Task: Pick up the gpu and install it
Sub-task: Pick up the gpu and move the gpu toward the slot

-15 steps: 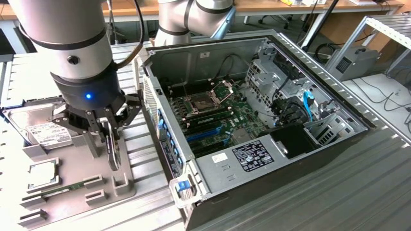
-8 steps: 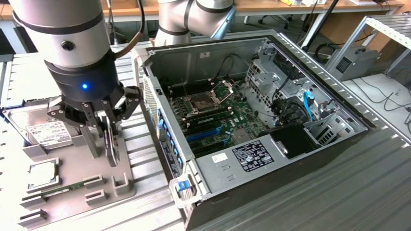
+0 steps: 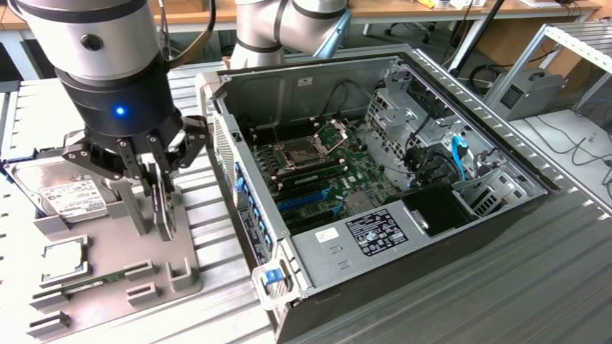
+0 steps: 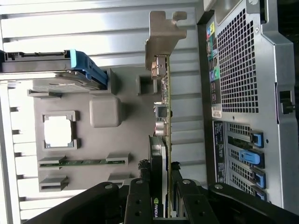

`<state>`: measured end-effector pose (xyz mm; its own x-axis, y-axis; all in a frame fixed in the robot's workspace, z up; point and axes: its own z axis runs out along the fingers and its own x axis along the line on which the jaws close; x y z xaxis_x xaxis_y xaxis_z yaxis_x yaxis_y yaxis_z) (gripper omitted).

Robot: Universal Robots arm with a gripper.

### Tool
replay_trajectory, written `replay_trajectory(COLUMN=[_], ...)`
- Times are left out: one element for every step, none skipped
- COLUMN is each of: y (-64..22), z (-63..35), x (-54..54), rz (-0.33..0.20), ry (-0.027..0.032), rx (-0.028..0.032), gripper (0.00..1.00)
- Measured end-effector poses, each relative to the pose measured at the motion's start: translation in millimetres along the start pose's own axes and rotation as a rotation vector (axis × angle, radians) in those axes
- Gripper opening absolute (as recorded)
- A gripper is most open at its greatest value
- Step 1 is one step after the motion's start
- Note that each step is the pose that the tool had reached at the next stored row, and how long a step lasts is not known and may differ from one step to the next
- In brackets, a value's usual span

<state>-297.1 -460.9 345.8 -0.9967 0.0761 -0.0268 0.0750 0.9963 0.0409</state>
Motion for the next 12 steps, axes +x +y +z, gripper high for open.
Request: replay_trajectory(y=[0.2, 0.3, 0.5, 0.7, 0.8, 1.0, 1.2, 1.5, 1.8, 2.0, 2.2, 2.3], z=[-1.9, -3.7, -5.2, -6.9, -8.6, -9.9, -11.3, -13.2, -15.4, -16.8, -18.5, -19.8], x=[-0.1, -0.1, -0.1, -0.1, -0.2, -0.2, -0.2, -0.3, -0.3, -0.4, -0.4, -0.4], rz=[0.000, 0.000, 0.000, 0.000, 0.000, 0.000, 0.000, 0.000, 0.000, 0.000, 0.000, 0.000], ry=[0.0000, -0.0001, -0.0002, -0.0003, -0.0004, -0.0005, -0.0006, -0.0008, -0.0009, -0.0011, -0.0013, -0.0013], rx=[0.0000, 0.0000, 0.0000, 0.0000, -0.0001, 0.0000, -0.0001, 0.0000, 0.0000, 0.0000, 0.0000, 0.0000], gripper=[0.27, 0.27, 0.27, 0.27, 0.27, 0.27, 0.27, 0.27, 0.27, 0.27, 0.27, 0.27])
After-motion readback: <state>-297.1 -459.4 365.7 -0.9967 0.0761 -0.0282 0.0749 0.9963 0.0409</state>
